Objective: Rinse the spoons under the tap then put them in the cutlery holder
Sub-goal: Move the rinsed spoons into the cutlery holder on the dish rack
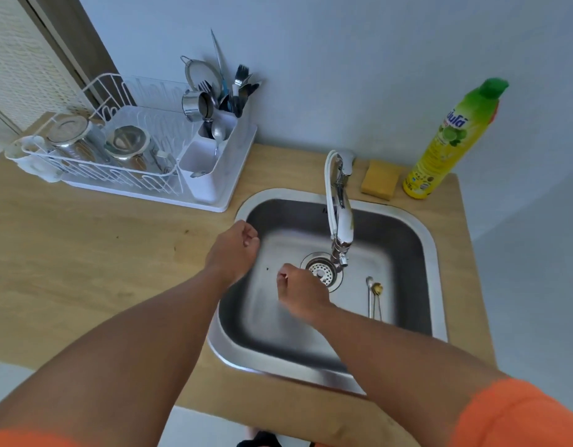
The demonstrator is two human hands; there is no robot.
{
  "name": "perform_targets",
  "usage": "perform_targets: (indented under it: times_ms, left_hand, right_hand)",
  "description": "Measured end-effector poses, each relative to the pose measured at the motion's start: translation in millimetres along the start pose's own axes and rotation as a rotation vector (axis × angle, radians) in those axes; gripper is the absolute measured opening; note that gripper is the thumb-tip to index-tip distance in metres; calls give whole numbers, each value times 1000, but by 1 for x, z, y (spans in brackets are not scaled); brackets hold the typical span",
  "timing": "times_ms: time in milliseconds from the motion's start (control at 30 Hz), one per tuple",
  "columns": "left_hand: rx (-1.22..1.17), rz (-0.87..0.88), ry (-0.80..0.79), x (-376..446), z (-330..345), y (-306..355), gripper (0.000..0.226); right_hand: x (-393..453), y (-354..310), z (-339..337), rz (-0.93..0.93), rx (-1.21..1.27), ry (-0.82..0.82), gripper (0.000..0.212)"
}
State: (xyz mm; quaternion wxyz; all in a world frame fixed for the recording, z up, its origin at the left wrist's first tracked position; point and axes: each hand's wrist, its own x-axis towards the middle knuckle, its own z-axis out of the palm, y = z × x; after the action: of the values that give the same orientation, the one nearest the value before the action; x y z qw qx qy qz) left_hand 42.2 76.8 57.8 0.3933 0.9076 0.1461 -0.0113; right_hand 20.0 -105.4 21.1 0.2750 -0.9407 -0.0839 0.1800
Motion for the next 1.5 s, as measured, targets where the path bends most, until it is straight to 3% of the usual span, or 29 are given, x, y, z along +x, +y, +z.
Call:
perform_targets:
  times_ms: [300, 600, 833, 1067, 1367, 1500]
  left_hand:
    - [147, -11, -269, -27, 90, 26, 8]
    - [229, 19, -546, -58, 182, 61, 13]
    - [214, -69, -566, -59, 225, 86, 31]
    - [344, -144, -534, -53, 248, 96, 45]
    - [369, -180, -498, -59, 243, 92, 21]
    - [324, -239, -514, -59, 238, 84, 21]
  right_hand:
    - [-56, 128, -24, 339, -113, -92, 22]
    - [-47, 162, -63, 507, -22, -38, 19]
    - [-44, 165, -58, 586, 28, -4, 23]
    - [-39, 170, -50, 644, 59, 17, 23]
    - [-29, 170, -42, 720, 27, -39, 23]
    - [-24, 167, -39, 708, 5, -38, 18]
